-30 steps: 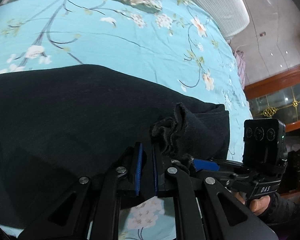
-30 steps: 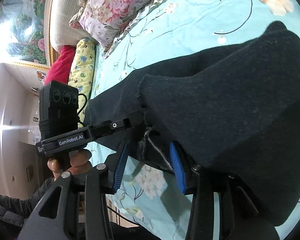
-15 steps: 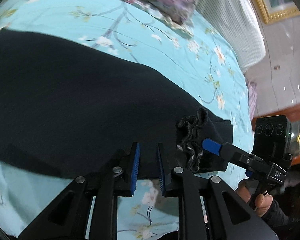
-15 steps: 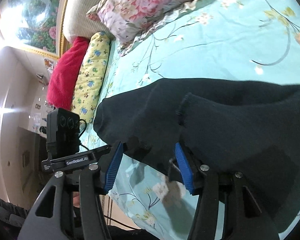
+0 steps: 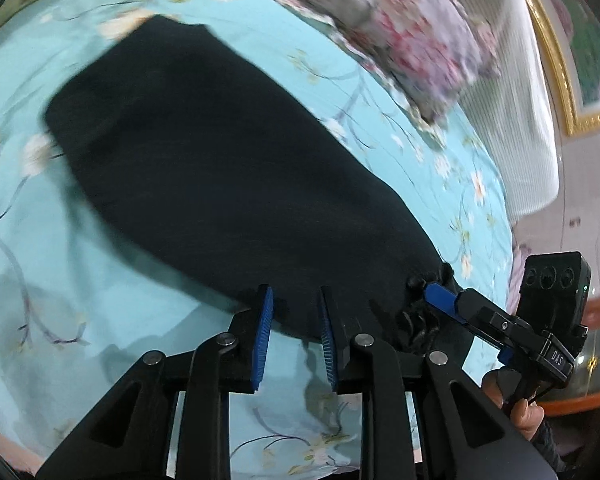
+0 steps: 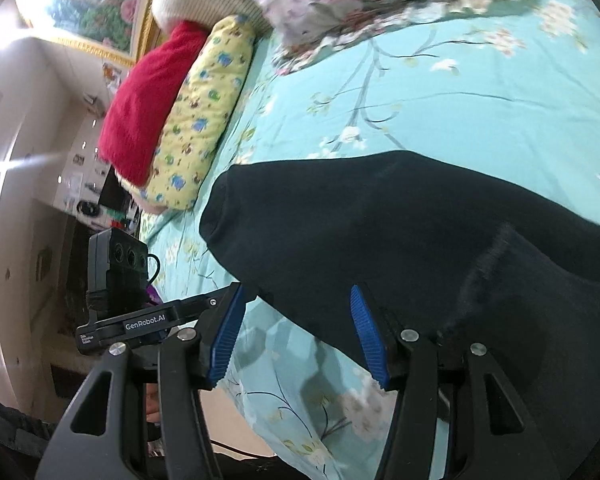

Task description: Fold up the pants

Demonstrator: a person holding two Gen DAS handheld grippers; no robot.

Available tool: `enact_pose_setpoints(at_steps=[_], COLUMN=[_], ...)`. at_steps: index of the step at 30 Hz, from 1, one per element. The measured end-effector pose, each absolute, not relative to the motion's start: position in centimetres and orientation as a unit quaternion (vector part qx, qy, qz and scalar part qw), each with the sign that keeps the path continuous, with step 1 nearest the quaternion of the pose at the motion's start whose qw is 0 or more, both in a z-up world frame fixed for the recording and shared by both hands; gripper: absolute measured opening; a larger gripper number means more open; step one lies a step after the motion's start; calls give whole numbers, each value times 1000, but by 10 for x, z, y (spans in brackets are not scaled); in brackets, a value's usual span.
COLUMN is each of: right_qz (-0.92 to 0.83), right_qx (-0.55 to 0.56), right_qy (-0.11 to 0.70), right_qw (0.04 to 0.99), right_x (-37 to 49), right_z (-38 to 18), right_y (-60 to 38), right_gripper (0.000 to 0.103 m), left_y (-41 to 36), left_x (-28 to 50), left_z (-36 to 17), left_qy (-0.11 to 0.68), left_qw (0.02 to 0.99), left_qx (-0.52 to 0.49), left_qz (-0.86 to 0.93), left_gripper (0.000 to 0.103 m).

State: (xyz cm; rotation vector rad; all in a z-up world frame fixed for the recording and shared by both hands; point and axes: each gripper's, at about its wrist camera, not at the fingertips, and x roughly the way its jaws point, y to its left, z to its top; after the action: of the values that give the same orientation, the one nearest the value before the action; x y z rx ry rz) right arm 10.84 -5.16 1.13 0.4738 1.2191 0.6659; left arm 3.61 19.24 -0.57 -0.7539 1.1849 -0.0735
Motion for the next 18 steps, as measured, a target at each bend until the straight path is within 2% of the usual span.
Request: enact_pose_setpoints(at_steps=[14,16,18], right_qz=[351,353,356], right_qx=[135,126,118], right_qy=[572,573,575], right_qw=[729,729,727], right_x=[143,149,157], right_z=[16,16,15], right_y=[16,24,33], right_gripper=[56,56,56], left_y=[256,261,266], left_x=[2,2,2], left_z=[-13,-15,-17], left_qy=[511,507,504], left_qw=[756,755,753], left_qx=[-408,-414,-420], left_qz=[35,41,47], left_gripper=[23,28,28])
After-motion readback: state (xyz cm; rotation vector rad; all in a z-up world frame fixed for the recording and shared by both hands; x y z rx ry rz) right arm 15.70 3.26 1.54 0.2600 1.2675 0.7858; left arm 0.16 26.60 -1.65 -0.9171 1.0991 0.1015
